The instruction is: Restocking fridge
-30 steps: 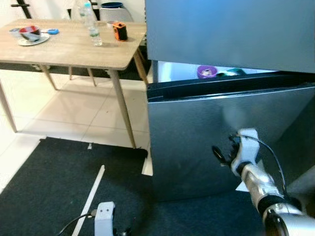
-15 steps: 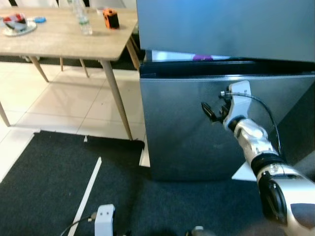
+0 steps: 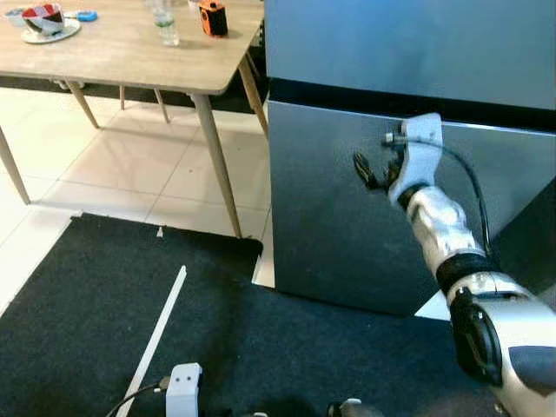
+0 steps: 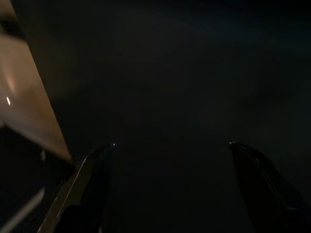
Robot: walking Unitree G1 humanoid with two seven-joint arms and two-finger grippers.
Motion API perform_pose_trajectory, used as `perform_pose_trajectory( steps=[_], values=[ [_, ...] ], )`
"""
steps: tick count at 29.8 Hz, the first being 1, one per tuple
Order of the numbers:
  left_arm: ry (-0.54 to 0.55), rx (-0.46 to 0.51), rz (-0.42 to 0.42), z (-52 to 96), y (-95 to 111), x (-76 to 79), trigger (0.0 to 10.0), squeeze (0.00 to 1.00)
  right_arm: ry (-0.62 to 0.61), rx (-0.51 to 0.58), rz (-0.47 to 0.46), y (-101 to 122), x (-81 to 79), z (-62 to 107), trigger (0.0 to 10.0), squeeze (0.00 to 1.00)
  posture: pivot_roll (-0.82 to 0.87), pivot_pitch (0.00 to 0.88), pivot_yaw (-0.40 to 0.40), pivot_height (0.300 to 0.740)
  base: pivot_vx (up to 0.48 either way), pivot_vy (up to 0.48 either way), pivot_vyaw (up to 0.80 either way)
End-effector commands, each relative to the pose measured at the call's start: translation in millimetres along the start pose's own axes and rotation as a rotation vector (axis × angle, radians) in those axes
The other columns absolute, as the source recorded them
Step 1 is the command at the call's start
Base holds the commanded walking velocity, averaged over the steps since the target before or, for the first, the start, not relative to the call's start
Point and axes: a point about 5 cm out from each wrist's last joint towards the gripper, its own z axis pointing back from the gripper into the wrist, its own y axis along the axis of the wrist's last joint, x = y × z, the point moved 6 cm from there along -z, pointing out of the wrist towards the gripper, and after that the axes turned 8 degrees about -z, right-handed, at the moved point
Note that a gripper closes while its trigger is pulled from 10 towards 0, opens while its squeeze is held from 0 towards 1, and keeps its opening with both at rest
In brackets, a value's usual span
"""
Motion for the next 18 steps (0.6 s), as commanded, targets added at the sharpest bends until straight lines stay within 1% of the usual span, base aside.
perform_pose_trajectory(
  steps=[1, 3, 4, 5, 6, 7, 8, 9, 10, 11, 12, 13, 14, 15, 16, 17, 18],
  values=[
    [-0.001, -0.006, -0.005, 0.9, -2.6, -0.7, 10.0, 0.0, -0.014, -0.062, 0.018, -17.3, 4.2, 5.4, 10.0, 0.0, 0.01, 0.107, -0.021, 0.74, 0.0, 0.0, 0.0],
    [-0.003, -0.006, -0.008, 0.2, -1.1, 0.0, 10.0, 0.0, -0.025, -0.168, 0.023, -55.4, 7.0, 20.8, 10.0, 0.0, 0.01, 0.097, -0.021, 0.74, 0.0, 0.0, 0.0],
    [-0.003, -0.006, -0.01, -0.2, -0.3, 0.4, 10.0, 0.0, -0.029, -0.21, 0.01, -72.3, 7.8, 29.3, 10.0, 0.0, 0.01, 0.095, -0.021, 0.74, 0.0, 0.0, 0.0],
    [-0.003, -0.005, -0.012, -1.1, 1.5, 1.0, 10.0, 0.0, -0.041, -0.274, -0.023, -96.8, 9.0, 42.8, 10.0, 0.0, 0.0, 0.085, -0.022, 0.74, 0.0, 0.0, 0.0],
    [-0.003, -0.005, -0.013, -1.3, 2.0, 1.2, 10.0, 0.0, -0.046, -0.3, -0.039, -106.0, 9.4, 48.3, 10.0, 0.0, 0.0, 0.085, -0.022, 0.74, 0.0, 0.0, 0.0],
    [-0.003, -0.005, -0.013, -1.3, 2.0, 1.2, 10.0, 0.0, -0.046, -0.3, -0.039, -106.0, 9.4, 48.3, 10.0, 0.0, 0.0, 0.085, -0.022, 0.74, 0.0, 0.0, 0.0],
    [-0.003, -0.004, -0.014, -1.9, 3.0, 1.7, 10.0, 0.0, -0.06, -0.337, -0.053, -119.8, 11.8, 57.9, 10.0, 0.0, 0.0, 0.077, -0.023, 0.74, 0.0, 0.0, 0.0],
    [-0.004, -0.004, -0.016, -2.4, 4.2, 2.0, 10.0, 0.0, -0.074, -0.383, -0.073, -137.4, 13.9, 71.3, 10.0, 0.0, 0.0, 0.069, -0.023, 0.74, 0.0, 0.0, 0.0],
    [-0.004, -0.002, -0.018, -2.9, 5.6, 2.4, 10.0, 0.0, -0.1, -0.43, -0.07, -152.6, 17.9, 84.1, 10.0, 0.0, 0.0, 0.064, -0.024, 0.74, 0.0, 0.0, 0.0],
    [-0.004, 0.0, -0.019, -3.5, 7.2, 2.9, 10.0, 0.0, -0.128, -0.489, -0.057, -169.2, 22.1, 99.0, 10.0, 0.0, 0.0, 0.057, -0.024, 0.74, 0.0, 0.0, 0.76],
    [-0.004, 0.003, -0.02, -4.2, 8.9, 3.2, 10.0, 0.0, -0.163, -0.563, -0.04, -187.9, 27.3, 117.5, 10.0, 0.0, 0.0, 0.049, -0.024, 0.74, 0.0, 0.0, 0.77],
    [-0.003, 0.004, -0.02, -4.6, 10.0, 3.5, 10.0, 0.0, -0.186, -0.61, -0.026, -199.0, 30.7, 129.6, 10.0, 0.0, 0.0, 0.049, -0.024, 0.74, 0.0, 0.0, 0.77],
    [-0.002, 0.005, -0.021, -5.0, 11.0, 3.8, 10.0, 0.0, -0.211, -0.678, -0.022, -214.9, 34.2, 148.6, 10.0, 0.0, 0.0, 0.044, -0.025, 0.74, 0.0, 0.0, 0.77],
    [-0.002, 0.006, -0.022, -5.3, 11.7, 4.0, 10.0, 0.0, -0.226, -0.719, -0.021, -224.1, 36.1, 160.6, 10.0, 0.0, 0.0, 0.044, -0.025, 0.74, 0.0, 0.0, 0.77],
    [-0.001, 0.006, -0.021, -5.5, 12.3, 3.9, 10.0, 0.0, -0.245, -0.77, -0.022, -235.2, 38.4, 176.5, 10.0, 0.0, 0.0, 0.042, -0.023, 0.74, 0.0, 0.0, 0.77],
    [-0.001, 0.006, -0.021, -5.5, 12.3, 3.9, 10.0, 0.0, -0.245, -0.77, -0.022, -235.2, 38.4, 176.5, 10.0, 0.0, 0.0, 0.042, -0.023, 0.74, 0.0, 0.0, 0.77],
    [0.0, 0.005, -0.021, -5.7, 12.6, 3.8, 10.0, 0.0, -0.276, -0.853, -0.023, -251.9, 42.1, 203.9, 10.0, 0.0, -0.01, 0.037, -0.021, 0.74, 0.0, 0.0, 0.77]
  ],
)
